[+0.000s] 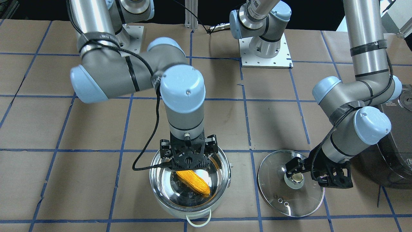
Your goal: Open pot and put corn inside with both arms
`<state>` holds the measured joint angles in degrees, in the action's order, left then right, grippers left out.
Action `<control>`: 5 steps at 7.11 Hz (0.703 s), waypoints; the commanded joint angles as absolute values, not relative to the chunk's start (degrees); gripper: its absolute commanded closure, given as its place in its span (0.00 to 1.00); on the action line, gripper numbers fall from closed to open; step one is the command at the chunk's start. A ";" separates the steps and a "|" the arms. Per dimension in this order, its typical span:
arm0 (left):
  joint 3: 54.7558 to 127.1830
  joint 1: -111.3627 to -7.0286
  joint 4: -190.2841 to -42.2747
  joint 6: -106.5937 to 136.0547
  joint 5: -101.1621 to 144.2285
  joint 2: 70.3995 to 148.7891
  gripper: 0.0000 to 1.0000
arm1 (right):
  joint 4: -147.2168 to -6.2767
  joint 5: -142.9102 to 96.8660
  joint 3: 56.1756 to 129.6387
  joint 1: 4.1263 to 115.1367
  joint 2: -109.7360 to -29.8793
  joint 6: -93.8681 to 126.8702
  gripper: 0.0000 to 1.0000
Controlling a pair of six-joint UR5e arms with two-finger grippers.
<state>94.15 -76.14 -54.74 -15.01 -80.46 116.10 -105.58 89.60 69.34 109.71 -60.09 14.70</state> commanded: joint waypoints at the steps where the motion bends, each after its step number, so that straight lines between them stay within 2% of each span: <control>1: 92.03 -80.92 -67.15 -12.05 -86.44 106.58 0.00 | -95.40 92.00 72.31 106.11 -69.75 11.96 0.03; 3: 84.95 -84.27 -90.04 -4.62 -87.01 98.99 0.00 | -93.60 91.76 81.95 101.19 -81.69 8.64 0.05; 4: 80.29 -86.03 -96.79 -4.31 -87.71 98.18 0.00 | -92.12 91.76 82.96 98.12 -83.39 5.74 0.05; 5: 79.55 -87.61 -97.90 -4.05 -90.50 98.70 0.00 | -90.63 91.58 82.53 96.87 -83.84 3.45 0.04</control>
